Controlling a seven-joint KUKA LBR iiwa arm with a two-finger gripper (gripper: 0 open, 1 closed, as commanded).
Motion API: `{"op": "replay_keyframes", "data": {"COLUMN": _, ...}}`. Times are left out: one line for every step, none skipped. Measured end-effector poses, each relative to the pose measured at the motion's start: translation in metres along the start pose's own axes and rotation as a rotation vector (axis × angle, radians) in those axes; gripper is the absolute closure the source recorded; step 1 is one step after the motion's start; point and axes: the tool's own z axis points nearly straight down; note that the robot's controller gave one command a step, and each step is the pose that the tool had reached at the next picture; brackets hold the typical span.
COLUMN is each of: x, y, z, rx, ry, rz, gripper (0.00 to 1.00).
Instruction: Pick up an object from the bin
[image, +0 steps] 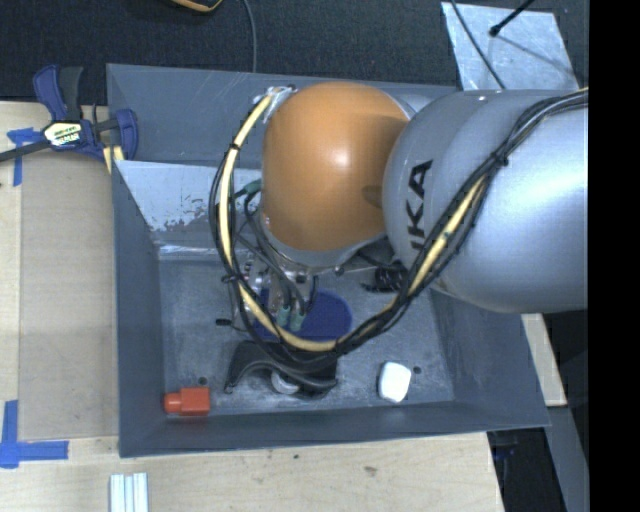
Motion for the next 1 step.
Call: {"op": "replay_keyframes", "data": {"x": 0.0017, "y": 0.0222, "z": 0.0833, "rx": 0.009, "ry": 0.013, "rz": -0.003, "gripper": 1.0}}
